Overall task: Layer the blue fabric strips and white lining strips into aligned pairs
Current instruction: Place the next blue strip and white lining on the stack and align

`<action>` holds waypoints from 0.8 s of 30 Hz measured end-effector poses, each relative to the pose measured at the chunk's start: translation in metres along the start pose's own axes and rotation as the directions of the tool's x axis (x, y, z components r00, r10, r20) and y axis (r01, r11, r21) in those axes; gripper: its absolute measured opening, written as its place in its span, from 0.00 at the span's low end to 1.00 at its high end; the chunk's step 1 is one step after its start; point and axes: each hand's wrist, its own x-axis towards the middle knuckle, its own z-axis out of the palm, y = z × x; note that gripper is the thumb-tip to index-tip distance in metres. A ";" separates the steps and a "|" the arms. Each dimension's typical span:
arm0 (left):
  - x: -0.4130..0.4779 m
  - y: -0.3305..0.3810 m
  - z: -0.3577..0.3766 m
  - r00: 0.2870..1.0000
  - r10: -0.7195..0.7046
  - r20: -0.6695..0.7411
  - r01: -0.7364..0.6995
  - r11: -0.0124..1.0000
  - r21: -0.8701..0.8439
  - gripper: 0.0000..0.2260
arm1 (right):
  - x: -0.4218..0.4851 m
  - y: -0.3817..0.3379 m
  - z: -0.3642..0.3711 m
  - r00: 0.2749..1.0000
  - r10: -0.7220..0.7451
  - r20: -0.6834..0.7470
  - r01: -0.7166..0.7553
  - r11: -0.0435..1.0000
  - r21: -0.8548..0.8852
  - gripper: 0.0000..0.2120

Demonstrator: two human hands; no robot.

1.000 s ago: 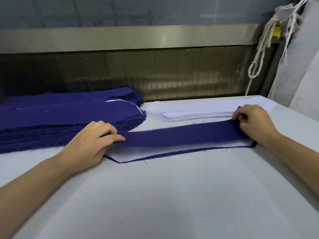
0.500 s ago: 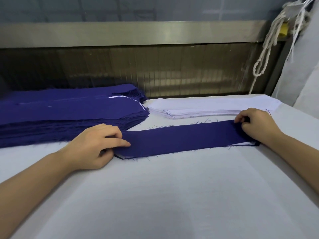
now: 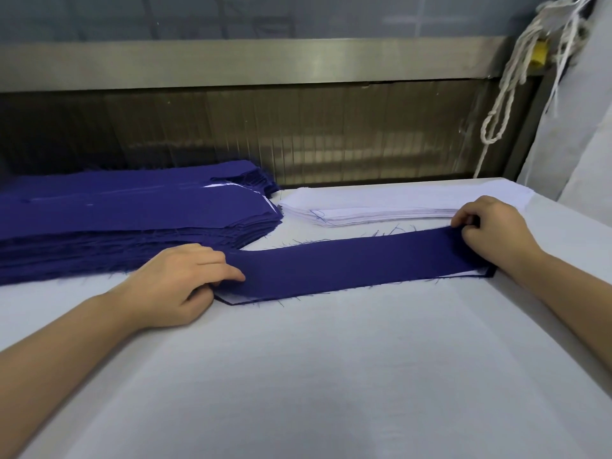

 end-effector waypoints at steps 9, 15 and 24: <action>-0.001 0.001 -0.003 1.000 0.017 0.023 -0.015 0.999 -0.051 0.20 | -0.001 -0.002 -0.003 0.997 0.054 0.046 -0.050 0.996 -0.080 0.12; -0.001 0.001 -0.002 1.000 0.012 0.026 -0.010 0.998 -0.063 0.16 | -0.001 -0.007 -0.009 0.999 0.017 -0.032 -0.019 0.998 -0.055 0.12; 0.001 -0.003 0.005 0.994 -0.102 0.041 0.106 0.989 -0.099 0.21 | 0.002 -0.005 -0.014 0.999 0.050 -0.007 -0.050 0.994 -0.098 0.12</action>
